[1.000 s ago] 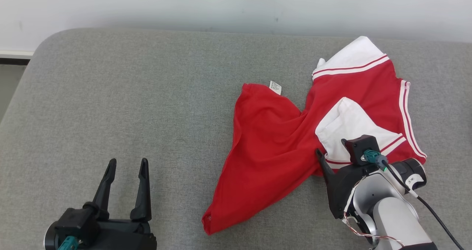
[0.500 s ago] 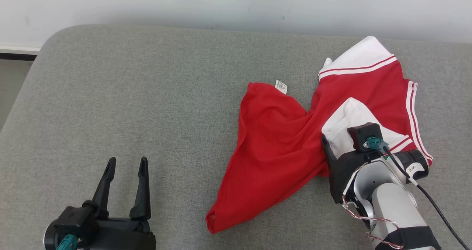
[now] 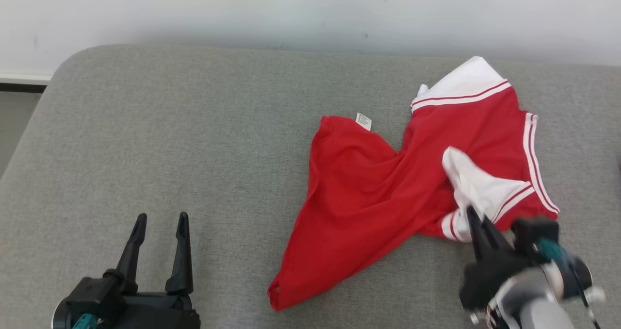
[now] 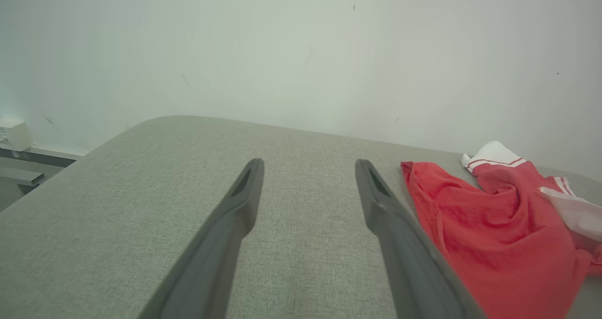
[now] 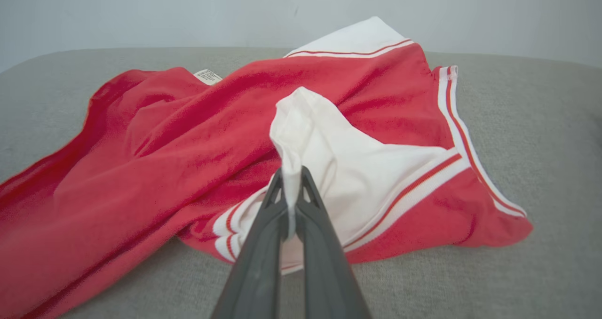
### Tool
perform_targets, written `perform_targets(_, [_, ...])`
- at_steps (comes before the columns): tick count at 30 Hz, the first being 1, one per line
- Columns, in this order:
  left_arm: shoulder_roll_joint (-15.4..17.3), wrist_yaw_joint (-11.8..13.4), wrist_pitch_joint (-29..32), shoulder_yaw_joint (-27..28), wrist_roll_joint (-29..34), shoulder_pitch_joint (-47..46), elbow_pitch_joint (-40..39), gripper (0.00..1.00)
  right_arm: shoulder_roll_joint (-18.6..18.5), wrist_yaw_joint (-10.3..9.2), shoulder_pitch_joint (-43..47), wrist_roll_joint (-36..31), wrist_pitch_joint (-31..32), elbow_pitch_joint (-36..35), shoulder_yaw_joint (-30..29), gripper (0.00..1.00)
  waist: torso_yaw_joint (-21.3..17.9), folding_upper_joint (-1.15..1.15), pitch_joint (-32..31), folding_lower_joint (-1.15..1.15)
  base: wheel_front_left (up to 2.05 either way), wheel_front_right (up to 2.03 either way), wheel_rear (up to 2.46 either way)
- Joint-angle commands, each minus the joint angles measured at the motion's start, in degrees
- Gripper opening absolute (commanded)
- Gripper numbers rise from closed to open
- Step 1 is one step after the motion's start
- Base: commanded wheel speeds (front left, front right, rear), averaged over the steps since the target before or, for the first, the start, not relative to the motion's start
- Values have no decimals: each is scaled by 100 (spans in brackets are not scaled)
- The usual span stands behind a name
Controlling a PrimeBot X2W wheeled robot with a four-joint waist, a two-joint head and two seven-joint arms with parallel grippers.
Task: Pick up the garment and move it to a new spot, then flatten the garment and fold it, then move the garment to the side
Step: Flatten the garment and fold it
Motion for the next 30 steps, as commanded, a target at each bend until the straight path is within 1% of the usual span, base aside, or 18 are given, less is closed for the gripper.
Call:
perform_targets(1, [0, 5, -1, 37, 39, 37, -6, 100, 4, -14, 277, 153, -53, -153, -46, 0, -74, 0, -28, 0, 0, 0, 0])
perform_targets(3, [-1, 1, -1, 80, 46, 80, -19, 100, 6, -14, 781, 456, -12, -399, -95, 2, -161, 0, -42, 0, 0, 0, 0])
perform_targets(4, [-1, -4, 0, 87, 54, 87, -26, 100, 7, -14, 1001, 602, 13, -507, -112, 68, -203, 0, -42, 0, 0, 0, 0])
perform_targets(5, [0, -7, 0, 114, 60, 90, -33, 100, 6, -14, 1180, 705, 49, -600, -125, 100, -259, 0, -44, 0, 0, 0, 0])
perform_targets(10, [0, -33, 0, 155, 85, 32, 26, 100, 7, -14, 1822, 876, 213, -847, -282, 100, -481, 0, -104, 0, 0, 0, 0])
perform_targets(15, [0, -53, 0, 187, 94, 154, 9, 100, 7, -14, 2064, 848, 375, -1083, -476, 100, -645, 0, -239, 0, 0, 0, 0])
perform_targets(20, [-1, -37, 0, 248, 105, 264, -6, 100, 7, -14, 2179, 762, 460, -1531, -840, 100, -778, 0, -363, 0, 0, 0, 0])
perform_targets(23, [-1, -20, 0, 312, 111, 353, -15, 100, 8, -14, 2102, 581, 364, -1829, -1001, 100, -871, 0, -426, 0, 0, 0, 0])
perform_targets(26, [-1, -11, 0, 355, 100, 423, 3, 100, 7, -14, 1969, 396, 198, -2011, -995, 100, -929, 0, -478, 0, 0, 0, 0])
perform_targets(30, [-1, 40, 0, 423, 40, 572, -4, 100, 9, -14, 1694, -86, -278, -2102, -748, 100, -1032, 0, -584, 0, 0, 0, 0])
